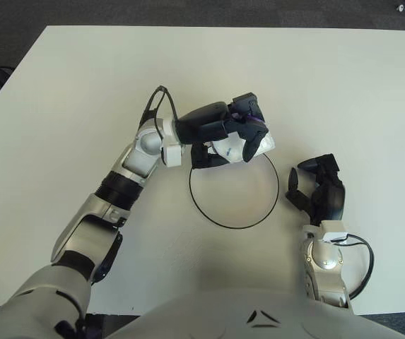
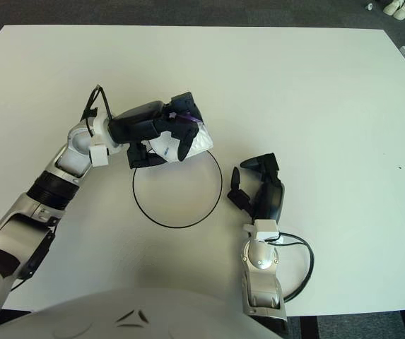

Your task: Put the tissue paper into the plate.

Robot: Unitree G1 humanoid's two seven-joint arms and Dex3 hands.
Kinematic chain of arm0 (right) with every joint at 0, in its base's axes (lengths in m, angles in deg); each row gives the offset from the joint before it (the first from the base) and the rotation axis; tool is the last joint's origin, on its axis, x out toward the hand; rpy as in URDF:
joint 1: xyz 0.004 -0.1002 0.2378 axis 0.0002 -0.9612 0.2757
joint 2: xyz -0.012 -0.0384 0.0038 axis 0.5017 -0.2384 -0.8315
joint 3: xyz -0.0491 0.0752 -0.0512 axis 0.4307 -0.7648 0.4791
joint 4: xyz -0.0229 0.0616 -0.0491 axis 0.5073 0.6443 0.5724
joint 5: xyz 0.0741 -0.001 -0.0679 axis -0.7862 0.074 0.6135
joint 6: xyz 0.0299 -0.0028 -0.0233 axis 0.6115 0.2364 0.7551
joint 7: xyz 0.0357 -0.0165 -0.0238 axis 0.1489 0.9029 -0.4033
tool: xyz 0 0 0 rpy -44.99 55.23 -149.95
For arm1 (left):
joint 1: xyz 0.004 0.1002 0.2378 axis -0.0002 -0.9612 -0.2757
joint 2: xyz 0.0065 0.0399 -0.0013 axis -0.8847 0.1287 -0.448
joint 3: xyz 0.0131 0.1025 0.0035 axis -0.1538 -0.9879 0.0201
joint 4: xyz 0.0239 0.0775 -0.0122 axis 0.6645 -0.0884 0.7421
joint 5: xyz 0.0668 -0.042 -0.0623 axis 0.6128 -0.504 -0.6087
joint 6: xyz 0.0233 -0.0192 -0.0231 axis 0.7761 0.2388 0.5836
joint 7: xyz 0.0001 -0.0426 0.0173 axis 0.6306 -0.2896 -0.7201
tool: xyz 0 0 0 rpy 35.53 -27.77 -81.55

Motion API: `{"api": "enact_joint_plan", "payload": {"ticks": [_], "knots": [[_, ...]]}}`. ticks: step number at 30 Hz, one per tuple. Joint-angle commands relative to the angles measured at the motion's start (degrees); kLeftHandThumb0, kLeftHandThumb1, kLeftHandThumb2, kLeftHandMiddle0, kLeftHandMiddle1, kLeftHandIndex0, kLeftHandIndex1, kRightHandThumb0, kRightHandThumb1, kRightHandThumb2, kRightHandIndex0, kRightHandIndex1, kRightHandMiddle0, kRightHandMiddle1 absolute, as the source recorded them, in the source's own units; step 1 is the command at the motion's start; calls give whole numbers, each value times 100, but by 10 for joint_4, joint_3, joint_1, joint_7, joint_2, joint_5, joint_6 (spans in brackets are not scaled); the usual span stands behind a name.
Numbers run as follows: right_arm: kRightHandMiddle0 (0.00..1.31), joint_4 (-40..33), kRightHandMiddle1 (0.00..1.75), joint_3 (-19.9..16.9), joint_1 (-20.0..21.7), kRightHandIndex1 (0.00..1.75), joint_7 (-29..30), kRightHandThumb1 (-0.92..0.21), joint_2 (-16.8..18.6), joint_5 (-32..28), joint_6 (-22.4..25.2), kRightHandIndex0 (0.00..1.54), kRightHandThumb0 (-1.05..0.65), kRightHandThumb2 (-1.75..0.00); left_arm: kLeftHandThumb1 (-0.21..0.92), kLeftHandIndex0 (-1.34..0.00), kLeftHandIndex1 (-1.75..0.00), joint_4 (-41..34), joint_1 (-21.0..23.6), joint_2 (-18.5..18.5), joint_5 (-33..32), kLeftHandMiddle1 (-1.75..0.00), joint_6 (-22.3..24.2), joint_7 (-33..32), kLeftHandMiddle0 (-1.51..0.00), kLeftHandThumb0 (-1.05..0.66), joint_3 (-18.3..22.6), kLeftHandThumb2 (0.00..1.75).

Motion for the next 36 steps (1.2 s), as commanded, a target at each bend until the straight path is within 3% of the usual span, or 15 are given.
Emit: {"api": "enact_joint_plan", "payload": {"ticks": [1,9,19,33,36], "knots": [[40,25,175,1,-28,156,-1,-59,3,-1,26,42,-40,-98,-8,-68,-175,12,-4,-1,5,-167,-19,18,-94,0,-8,175],[39,22,175,0,-28,155,-5,-61,1,2,37,42,-40,-96,-8,-68,-175,23,-6,-1,23,-169,-49,24,-93,0,-15,175],[34,10,175,0,-30,151,-18,-68,0,-5,62,43,-38,-86,-10,-69,-175,-41,-27,-41,-10,-163,-31,78,-96,0,-23,175],[35,10,175,-3,-26,149,-27,-66,-3,-10,66,46,-39,-89,-6,-66,-175,-64,-51,-38,22,-172,-98,44,-91,0,-7,175],[36,14,175,-4,-24,149,-27,-65,-4,-11,61,46,-39,-90,-7,-66,-175,-82,-61,-55,21,-172,-100,49,-91,0,-5,175]]}}
